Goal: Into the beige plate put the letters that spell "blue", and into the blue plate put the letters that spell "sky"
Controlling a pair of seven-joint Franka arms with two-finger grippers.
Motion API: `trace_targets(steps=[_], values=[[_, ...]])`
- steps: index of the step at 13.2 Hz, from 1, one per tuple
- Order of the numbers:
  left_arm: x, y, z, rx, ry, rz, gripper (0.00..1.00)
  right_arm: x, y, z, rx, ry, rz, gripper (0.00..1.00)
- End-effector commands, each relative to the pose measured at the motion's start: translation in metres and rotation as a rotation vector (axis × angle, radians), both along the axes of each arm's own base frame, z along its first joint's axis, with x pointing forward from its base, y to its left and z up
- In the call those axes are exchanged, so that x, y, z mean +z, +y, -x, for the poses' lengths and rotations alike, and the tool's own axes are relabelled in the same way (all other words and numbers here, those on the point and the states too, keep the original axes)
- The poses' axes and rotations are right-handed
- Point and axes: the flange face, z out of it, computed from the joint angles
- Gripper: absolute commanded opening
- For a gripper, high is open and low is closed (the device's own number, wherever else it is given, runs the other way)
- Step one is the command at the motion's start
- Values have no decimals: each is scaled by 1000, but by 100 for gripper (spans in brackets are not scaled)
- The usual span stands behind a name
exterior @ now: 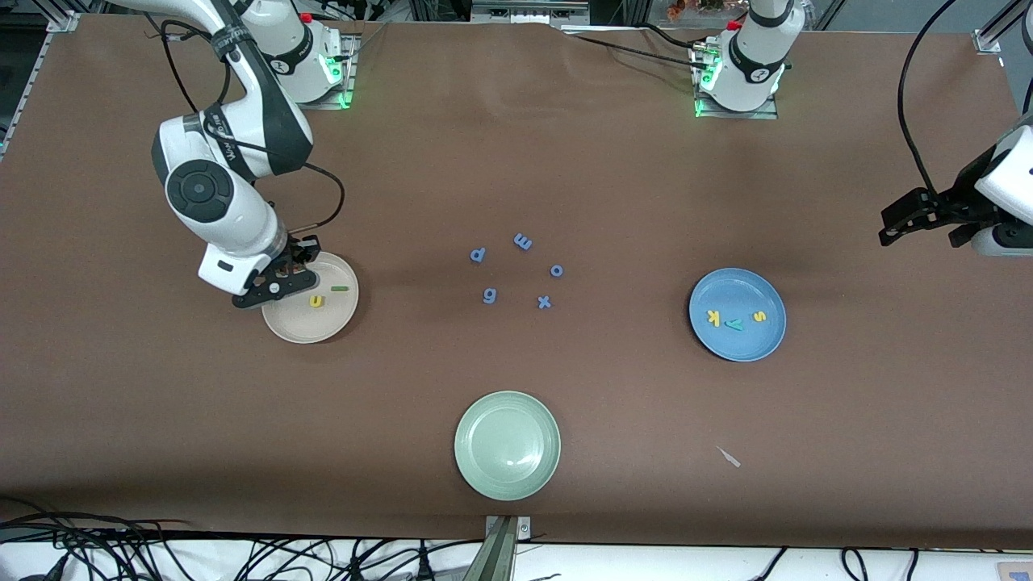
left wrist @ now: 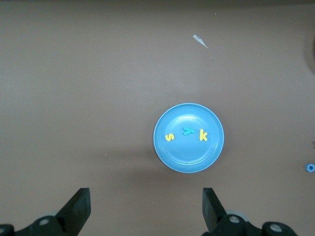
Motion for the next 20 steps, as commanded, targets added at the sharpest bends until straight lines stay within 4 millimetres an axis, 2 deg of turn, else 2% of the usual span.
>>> trace_targets(steps=[1,2,3,5,6,8,11,13,15,17,18,20], values=[[6,-6,6,1,-10,19,100,-28,-16,22,14,-37,-36,55],[6,-6,6,-1,-9,19,100,-24,-17,19,2,-46,-35,71],[6,-6,6,-1,-9,19,100,-18,-17,15,2,-55,-38,99],[5,-4,7,3,25,19,100,-4,-17,10,-1,-59,-31,100],[8,-3,7,5,37,19,100,9,-18,4,-18,-48,-28,100],[6,-3,5,5,42,20,100,56,-16,-11,-94,-9,-72,100],[7,-3,5,5,40,19,100,140,-17,-10,-126,-26,-80,100],[6,-3,6,5,45,20,100,187,-31,-12,-157,-2,-65,100],[6,-3,6,3,45,20,100,225,-56,-9,-213,13,-70,100],[7,-5,6,0,43,19,100,245,-74,-1,-254,26,-77,100],[7,-5,6,0,43,19,100,251,-83,1,-269,24,-74,100],[7,-5,6,2,43,20,100,255,-87,1,-277,17,-73,100]])
